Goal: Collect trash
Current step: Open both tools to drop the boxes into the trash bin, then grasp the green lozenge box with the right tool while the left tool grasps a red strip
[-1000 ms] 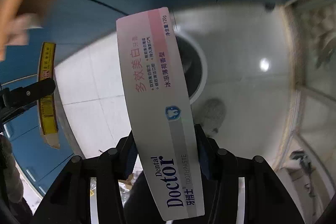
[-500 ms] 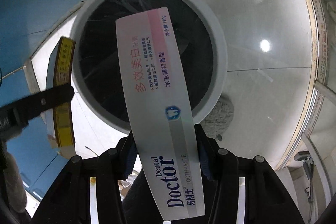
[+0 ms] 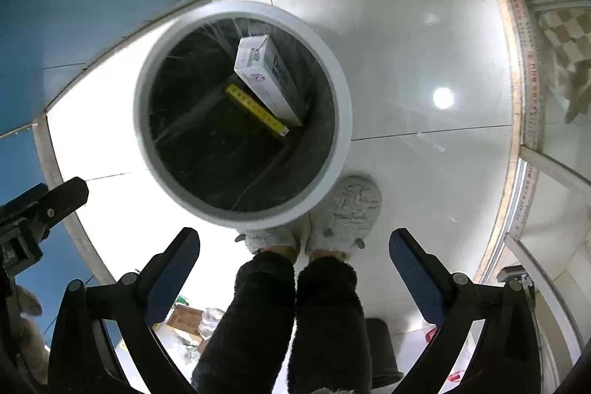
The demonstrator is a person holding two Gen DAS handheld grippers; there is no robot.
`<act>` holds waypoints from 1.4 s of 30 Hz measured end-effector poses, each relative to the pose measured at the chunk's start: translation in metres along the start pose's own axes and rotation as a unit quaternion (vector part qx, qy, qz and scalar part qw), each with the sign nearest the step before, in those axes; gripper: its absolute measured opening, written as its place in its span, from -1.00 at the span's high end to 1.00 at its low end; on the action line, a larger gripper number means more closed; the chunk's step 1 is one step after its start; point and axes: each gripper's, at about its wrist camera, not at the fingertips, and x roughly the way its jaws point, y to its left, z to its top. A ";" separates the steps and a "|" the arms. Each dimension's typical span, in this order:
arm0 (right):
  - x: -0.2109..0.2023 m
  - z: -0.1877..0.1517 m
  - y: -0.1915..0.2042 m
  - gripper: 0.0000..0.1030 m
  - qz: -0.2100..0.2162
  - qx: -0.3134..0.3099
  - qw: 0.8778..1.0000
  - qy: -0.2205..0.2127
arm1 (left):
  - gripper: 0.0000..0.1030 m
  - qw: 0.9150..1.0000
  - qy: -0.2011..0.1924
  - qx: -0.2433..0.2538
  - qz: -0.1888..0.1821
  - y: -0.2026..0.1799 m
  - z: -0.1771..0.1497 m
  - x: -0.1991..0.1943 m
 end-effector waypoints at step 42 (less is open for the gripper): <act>-0.616 -0.075 -0.095 -1.00 0.105 0.096 0.928 -0.345 | -1.00 0.948 -0.316 -0.021 -0.040 -0.020 0.031 -0.549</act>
